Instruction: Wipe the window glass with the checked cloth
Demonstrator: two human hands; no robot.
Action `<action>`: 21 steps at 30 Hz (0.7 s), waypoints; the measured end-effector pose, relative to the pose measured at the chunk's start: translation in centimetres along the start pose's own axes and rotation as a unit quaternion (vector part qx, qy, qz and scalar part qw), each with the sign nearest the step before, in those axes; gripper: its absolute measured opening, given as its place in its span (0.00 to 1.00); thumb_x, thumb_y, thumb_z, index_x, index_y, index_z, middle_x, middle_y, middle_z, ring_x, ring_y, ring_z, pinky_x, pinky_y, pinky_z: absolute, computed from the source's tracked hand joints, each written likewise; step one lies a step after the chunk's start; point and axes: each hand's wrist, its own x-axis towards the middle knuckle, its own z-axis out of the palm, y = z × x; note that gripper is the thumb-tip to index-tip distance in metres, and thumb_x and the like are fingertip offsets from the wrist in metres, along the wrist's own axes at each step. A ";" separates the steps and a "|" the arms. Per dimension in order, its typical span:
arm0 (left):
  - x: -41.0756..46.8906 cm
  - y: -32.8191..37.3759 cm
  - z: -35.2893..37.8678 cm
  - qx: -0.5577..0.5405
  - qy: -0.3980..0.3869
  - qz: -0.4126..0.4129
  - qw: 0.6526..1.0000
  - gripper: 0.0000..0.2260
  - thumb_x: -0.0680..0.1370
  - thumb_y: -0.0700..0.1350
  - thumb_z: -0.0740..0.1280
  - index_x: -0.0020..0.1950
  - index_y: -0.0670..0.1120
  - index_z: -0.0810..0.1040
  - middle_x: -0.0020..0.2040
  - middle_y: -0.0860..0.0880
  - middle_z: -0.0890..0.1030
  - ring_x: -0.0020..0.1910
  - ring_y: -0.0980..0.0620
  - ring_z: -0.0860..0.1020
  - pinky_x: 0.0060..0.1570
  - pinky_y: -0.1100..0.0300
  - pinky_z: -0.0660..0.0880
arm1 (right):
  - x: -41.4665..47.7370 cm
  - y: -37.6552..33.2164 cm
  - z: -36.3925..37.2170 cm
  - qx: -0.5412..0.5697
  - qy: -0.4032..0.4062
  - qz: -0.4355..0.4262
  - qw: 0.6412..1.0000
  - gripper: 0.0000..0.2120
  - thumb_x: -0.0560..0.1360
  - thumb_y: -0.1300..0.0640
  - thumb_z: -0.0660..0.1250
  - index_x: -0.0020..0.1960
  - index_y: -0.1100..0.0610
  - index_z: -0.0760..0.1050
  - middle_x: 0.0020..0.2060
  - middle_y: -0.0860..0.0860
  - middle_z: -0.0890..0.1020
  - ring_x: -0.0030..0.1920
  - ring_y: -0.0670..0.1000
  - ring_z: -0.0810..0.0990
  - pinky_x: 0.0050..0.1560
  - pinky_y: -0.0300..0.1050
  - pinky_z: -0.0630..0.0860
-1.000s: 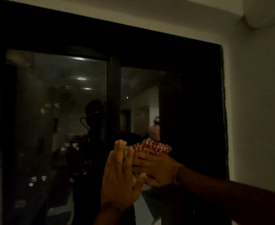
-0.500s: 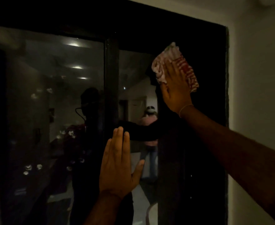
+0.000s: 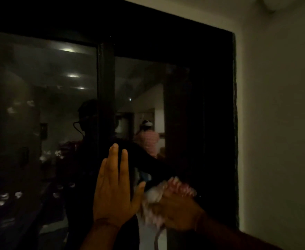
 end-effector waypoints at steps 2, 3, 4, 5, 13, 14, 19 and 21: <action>0.2 0.2 0.0 -0.002 -0.006 -0.001 1.000 0.39 0.86 0.67 0.48 0.89 0.44 0.45 0.91 0.42 0.44 0.90 0.45 0.44 0.88 0.52 0.42 | 3.2 4.8 -1.3 0.004 0.077 0.139 0.987 0.26 0.80 0.47 0.63 0.75 0.56 0.76 0.74 0.57 0.77 0.79 0.60 0.66 0.84 0.61 0.52; 0.3 0.3 -0.3 -0.004 -0.017 -0.002 1.000 0.39 0.86 0.66 0.48 0.89 0.44 0.45 0.91 0.42 0.43 0.90 0.46 0.44 0.87 0.52 0.42 | 5.5 7.3 -2.6 0.010 0.099 0.208 0.973 0.27 0.82 0.50 0.61 0.78 0.58 0.72 0.77 0.60 0.74 0.80 0.61 0.65 0.82 0.65 0.56; 0.1 0.2 0.0 -0.003 -0.007 -0.002 1.000 0.39 0.86 0.66 0.48 0.89 0.44 0.45 0.91 0.43 0.43 0.90 0.46 0.44 0.87 0.52 0.41 | 7.3 9.3 -3.5 0.023 0.127 0.278 0.952 0.28 0.83 0.51 0.59 0.81 0.59 0.68 0.80 0.61 0.69 0.82 0.62 0.64 0.80 0.67 0.60; 0.2 0.2 -0.2 -0.002 -0.015 -0.001 1.000 0.39 0.85 0.66 0.48 0.89 0.44 0.44 0.91 0.43 0.42 0.90 0.45 0.44 0.87 0.51 0.41 | 9.4 11.7 -4.7 0.035 0.135 0.331 0.933 0.29 0.84 0.51 0.57 0.82 0.60 0.65 0.82 0.62 0.66 0.83 0.63 0.63 0.80 0.67 0.62; 0.2 0.3 -0.2 -0.018 -0.011 -0.001 1.000 0.40 0.86 0.66 0.49 0.89 0.43 0.44 0.90 0.37 0.44 0.89 0.38 0.49 0.88 0.47 0.45 | 22.5 18.1 -8.2 -0.016 0.165 0.363 0.917 0.30 0.86 0.45 0.54 0.85 0.56 0.62 0.84 0.57 0.63 0.84 0.61 0.61 0.83 0.60 0.58; 0.1 0.4 -0.1 -0.017 -0.012 -0.004 1.000 0.40 0.86 0.66 0.49 0.89 0.43 0.44 0.89 0.35 0.45 0.89 0.37 0.49 0.88 0.47 0.45 | 22.3 17.4 -7.9 -0.015 0.169 0.343 0.924 0.30 0.86 0.46 0.55 0.85 0.56 0.62 0.84 0.57 0.63 0.84 0.61 0.61 0.83 0.60 0.58; 0.0 0.6 -0.2 -0.038 -0.006 -0.002 0.999 0.39 0.86 0.65 0.50 0.89 0.42 0.44 0.89 0.34 0.43 0.89 0.36 0.48 0.87 0.46 0.44 | 17.5 8.2 -4.2 0.076 0.163 0.189 0.965 0.29 0.84 0.51 0.64 0.82 0.61 0.66 0.82 0.62 0.66 0.83 0.65 0.62 0.83 0.64 0.58; 0.1 0.6 -0.2 -0.042 -0.005 -0.003 0.999 0.40 0.86 0.64 0.52 0.89 0.44 0.43 0.89 0.36 0.42 0.89 0.37 0.47 0.87 0.46 0.44 | 13.8 2.5 -1.8 0.137 0.116 0.148 0.973 0.32 0.83 0.52 0.68 0.83 0.60 0.63 0.83 0.61 0.63 0.85 0.64 0.57 0.84 0.65 0.55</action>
